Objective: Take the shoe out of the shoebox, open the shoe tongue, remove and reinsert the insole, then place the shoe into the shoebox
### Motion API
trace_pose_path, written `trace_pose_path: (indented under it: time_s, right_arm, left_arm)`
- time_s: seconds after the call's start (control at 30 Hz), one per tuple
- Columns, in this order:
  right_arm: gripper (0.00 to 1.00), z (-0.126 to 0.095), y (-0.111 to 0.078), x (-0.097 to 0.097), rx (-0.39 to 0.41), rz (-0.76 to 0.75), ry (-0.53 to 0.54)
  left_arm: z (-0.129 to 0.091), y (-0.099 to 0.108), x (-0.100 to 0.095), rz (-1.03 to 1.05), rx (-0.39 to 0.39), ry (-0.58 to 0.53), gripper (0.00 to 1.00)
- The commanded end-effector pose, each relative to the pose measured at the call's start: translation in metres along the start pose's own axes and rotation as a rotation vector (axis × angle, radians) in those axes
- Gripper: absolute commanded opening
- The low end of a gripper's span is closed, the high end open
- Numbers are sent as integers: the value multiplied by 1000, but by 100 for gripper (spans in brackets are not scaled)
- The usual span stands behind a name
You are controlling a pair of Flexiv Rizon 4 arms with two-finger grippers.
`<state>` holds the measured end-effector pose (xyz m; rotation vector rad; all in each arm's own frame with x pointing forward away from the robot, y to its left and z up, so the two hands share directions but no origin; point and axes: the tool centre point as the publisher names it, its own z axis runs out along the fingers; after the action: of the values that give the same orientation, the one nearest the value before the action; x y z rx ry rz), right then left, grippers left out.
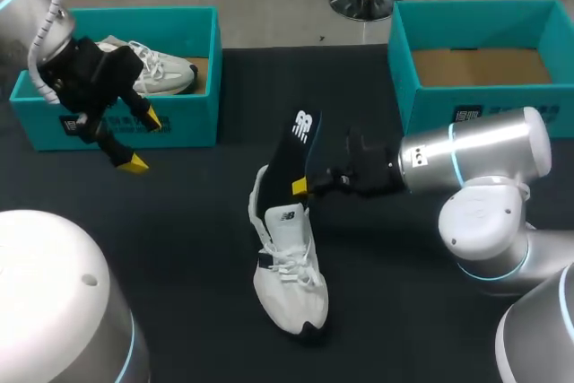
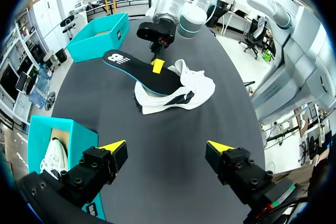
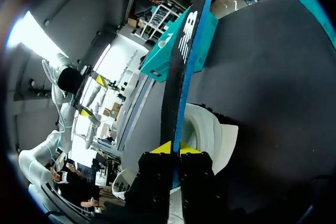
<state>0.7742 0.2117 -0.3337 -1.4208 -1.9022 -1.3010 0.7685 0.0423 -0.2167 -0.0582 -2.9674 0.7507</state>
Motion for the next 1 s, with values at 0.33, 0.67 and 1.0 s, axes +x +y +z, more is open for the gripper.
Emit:
trace_pose_path:
  time_s: [0.33,0.67,1.0]
  right_arm:
    - [0,-12,31,15,39,-67,-35]
    - [0,-9,34,24,77,-150,-58]
    - [0,-3,12,24,88,-183,-56]
  left_arm:
    - [0,0,0,0,-2,1,100]
    - [0,0,0,0,-2,1,100]
    - [0,0,0,0,-2,1,100]
